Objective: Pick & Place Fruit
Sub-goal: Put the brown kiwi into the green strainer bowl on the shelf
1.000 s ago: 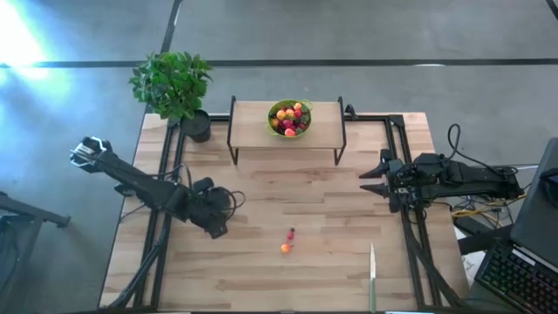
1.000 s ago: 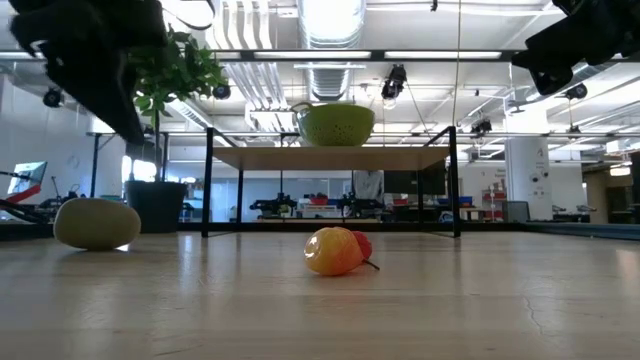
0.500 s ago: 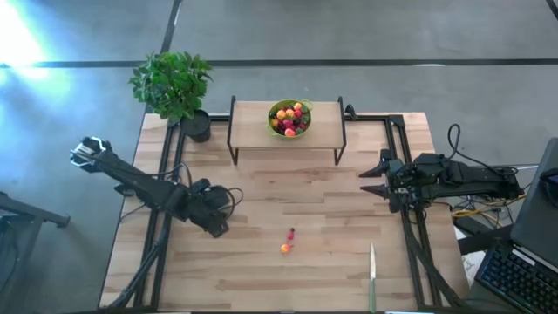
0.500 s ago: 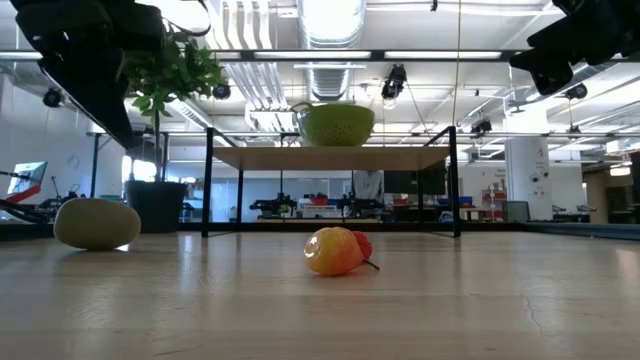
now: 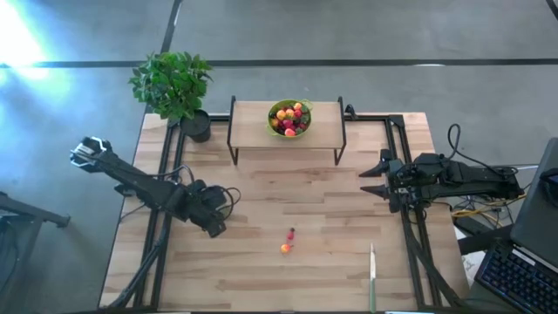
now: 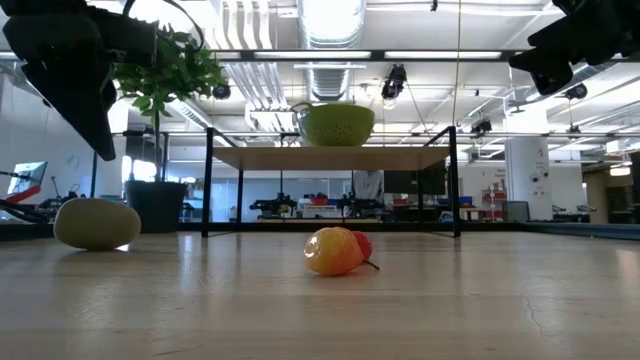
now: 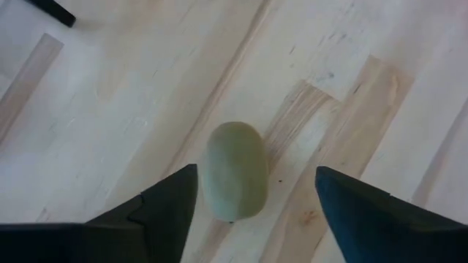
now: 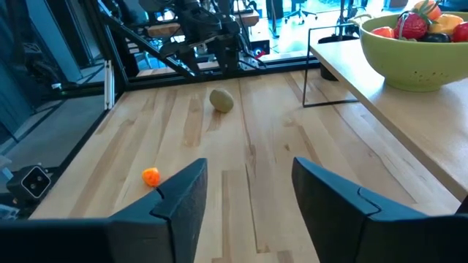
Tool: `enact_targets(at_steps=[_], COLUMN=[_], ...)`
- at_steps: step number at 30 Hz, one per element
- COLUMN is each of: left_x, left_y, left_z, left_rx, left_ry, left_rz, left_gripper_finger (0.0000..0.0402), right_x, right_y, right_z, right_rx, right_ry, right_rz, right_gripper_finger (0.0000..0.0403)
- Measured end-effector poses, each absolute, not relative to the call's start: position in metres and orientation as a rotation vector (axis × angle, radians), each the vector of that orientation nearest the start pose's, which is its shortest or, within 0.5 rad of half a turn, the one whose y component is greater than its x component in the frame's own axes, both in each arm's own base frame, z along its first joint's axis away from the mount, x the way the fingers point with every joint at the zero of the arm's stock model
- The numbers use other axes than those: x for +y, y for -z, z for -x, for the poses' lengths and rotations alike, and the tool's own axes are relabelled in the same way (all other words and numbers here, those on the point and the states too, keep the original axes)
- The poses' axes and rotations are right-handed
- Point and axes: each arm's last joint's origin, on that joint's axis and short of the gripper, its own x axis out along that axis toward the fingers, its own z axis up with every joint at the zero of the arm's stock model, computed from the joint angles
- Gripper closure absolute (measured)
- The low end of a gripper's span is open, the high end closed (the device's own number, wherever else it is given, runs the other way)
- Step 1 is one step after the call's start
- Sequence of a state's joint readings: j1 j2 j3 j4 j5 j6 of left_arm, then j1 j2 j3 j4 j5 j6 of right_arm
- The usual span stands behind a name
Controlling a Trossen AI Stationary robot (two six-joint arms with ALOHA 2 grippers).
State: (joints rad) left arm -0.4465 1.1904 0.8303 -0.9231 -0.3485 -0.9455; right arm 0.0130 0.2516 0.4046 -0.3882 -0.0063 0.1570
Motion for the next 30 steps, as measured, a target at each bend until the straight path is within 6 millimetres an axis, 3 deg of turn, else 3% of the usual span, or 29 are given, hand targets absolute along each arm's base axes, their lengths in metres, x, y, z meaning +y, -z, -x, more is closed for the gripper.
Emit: enact_targets(at_steps=[7,30], left_x=[-0.076,-0.067], left_y=[-0.222,-0.183], left_z=[-0.182,-0.186], left_rx=[1.098,1.155], left_ry=[-0.465,-0.459], left_rz=[0.327,0.391], left_gripper_finger=[0.0067,0.0067], right_x=[0.001,0.001], right_y=[-0.243,-0.243], right_z=[-0.091,-0.091], right_rx=[0.236,0.236], right_ry=[0.0,-0.001], right_rz=[-0.155,-0.155], right_gripper_finger=[0.0229,0.0309])
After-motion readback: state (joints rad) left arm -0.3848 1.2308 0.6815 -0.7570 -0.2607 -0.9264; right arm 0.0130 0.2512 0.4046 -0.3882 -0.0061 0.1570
